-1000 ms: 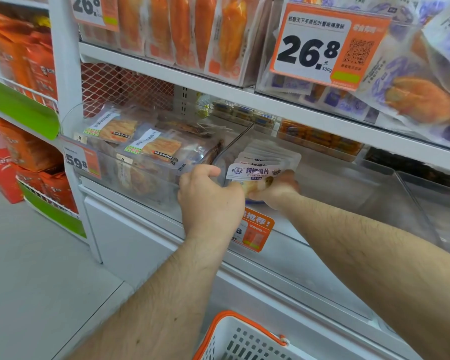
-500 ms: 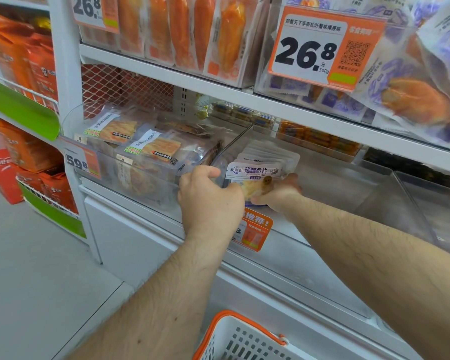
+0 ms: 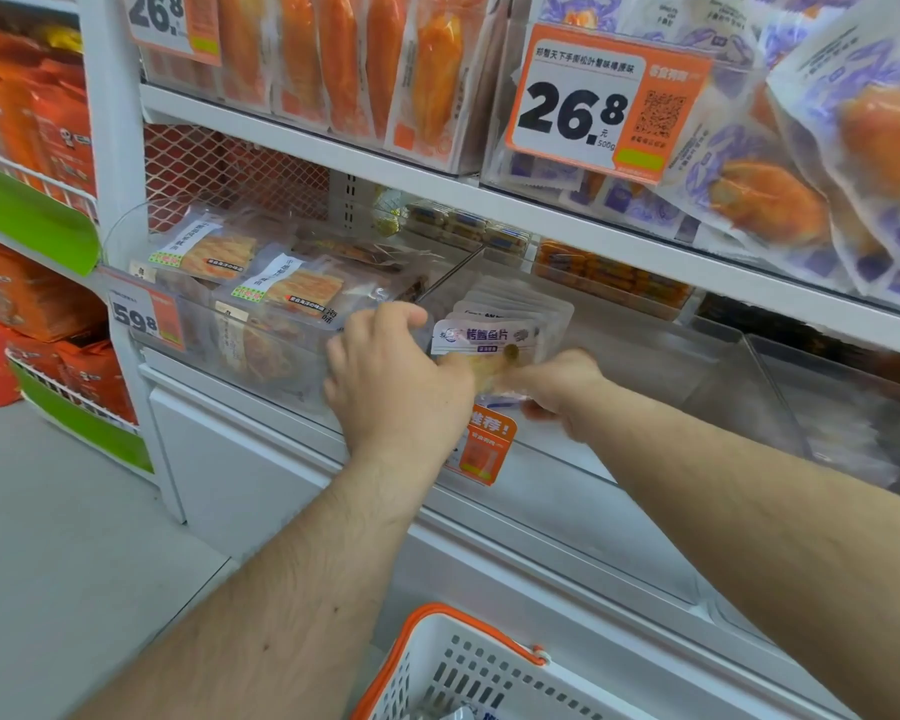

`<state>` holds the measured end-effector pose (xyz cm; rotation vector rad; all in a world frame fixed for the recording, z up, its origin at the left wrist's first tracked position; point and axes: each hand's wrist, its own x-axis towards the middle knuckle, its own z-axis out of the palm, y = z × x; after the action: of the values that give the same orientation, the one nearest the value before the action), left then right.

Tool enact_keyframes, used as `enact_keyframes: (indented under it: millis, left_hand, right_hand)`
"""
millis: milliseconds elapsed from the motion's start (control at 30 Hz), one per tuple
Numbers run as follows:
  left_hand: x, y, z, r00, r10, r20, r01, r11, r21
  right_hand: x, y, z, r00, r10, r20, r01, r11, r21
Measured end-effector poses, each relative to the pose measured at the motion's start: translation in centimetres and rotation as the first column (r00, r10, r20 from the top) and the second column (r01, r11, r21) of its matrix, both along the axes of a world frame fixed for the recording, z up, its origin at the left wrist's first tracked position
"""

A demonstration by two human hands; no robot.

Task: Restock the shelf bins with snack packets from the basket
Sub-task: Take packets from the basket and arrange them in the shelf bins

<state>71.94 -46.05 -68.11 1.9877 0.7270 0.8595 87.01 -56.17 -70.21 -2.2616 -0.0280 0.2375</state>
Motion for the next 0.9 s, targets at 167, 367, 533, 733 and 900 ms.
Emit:
enact_keyframes:
  millis: [167,367,533,733,900]
  left_hand:
    - [-1.4,-2.8,0.4,0.967,-0.224,0.117,0.198,0.959,0.202]
    - [-2.3,-6.5,-1.3,0.805,-0.579,-0.129,0.592,0.799,0.107]
    - [-3.1,-8.3,-3.2,0.586,-0.704,-0.400,0.780,0.624,0.046]
    - [-4.0,-9.5,-5.5,0.299,-0.693,-0.656,0.909,0.415,-0.023]
    - [-4.3,-10.1,-7.7,0.134,-0.639,-0.757,0.924,0.357,-0.137]
  right_hand:
    - [-4.1,-3.2,2.8,0.976,-0.095,0.198,0.067,0.987,0.146]
    - [-8.9,-7.4,4.5,0.944,-0.077,0.322,0.021,0.985,0.173]
    - [-12.4,-10.5,3.7,0.943,-0.102,0.317,0.021,0.968,0.250]
    - [-16.2,-12.7,1.0,0.960,-0.107,0.258,0.013,0.940,0.340]
    - [-17.6,-13.9,-3.5,0.987,-0.103,0.127,0.055,0.941,0.334]
